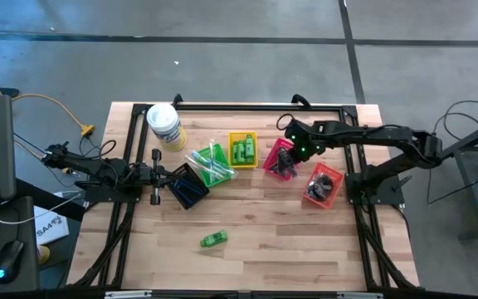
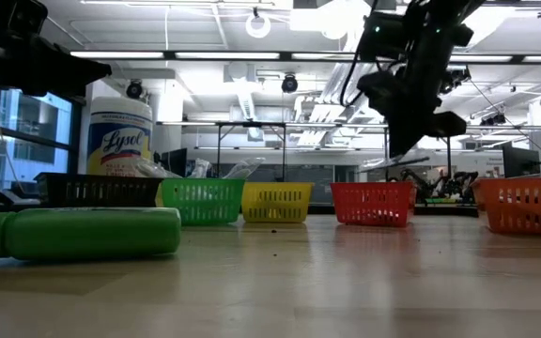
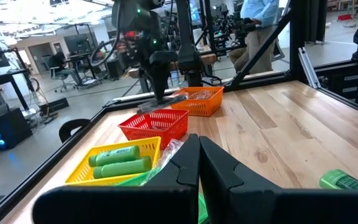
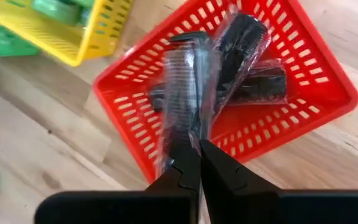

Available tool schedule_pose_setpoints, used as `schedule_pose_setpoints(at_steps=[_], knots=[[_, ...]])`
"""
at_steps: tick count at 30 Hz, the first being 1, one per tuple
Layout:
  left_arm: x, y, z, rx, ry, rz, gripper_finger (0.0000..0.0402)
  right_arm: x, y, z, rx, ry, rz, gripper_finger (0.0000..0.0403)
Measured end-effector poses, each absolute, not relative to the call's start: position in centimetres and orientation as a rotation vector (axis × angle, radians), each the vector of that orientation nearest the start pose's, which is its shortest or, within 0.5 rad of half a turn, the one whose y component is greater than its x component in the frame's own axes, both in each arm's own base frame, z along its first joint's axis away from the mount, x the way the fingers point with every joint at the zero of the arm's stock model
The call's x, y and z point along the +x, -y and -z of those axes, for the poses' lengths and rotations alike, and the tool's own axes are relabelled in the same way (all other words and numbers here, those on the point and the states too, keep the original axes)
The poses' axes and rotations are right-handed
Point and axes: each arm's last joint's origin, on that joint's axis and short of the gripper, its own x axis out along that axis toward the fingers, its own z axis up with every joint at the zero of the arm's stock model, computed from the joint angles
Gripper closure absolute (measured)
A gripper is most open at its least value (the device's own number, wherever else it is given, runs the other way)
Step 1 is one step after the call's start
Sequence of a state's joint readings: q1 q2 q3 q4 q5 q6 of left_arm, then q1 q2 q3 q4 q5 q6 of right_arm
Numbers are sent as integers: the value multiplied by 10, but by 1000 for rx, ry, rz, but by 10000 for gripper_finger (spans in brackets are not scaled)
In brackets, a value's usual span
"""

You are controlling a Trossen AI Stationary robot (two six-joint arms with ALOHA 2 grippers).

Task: Pick & Place Travel size toiletries
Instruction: Put the black hair comb into the red bin

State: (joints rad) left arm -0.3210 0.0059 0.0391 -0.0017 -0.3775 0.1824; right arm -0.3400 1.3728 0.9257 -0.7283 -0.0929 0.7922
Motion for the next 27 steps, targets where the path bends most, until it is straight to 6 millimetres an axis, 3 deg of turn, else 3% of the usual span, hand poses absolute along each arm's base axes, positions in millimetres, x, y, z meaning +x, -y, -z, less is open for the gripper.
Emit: schedule_pose_setpoints(at_steps=[7,18,27], knots=[[92,19,-176,168,24,-59,402,250,94,-197,977,-1114,705,401],[92,19,-176,164,24,-59,402,266,107,-217,988,-1071,680,401],[92,20,-176,155,24,-50,402,262,110,-202,1035,-1186,753,401]])
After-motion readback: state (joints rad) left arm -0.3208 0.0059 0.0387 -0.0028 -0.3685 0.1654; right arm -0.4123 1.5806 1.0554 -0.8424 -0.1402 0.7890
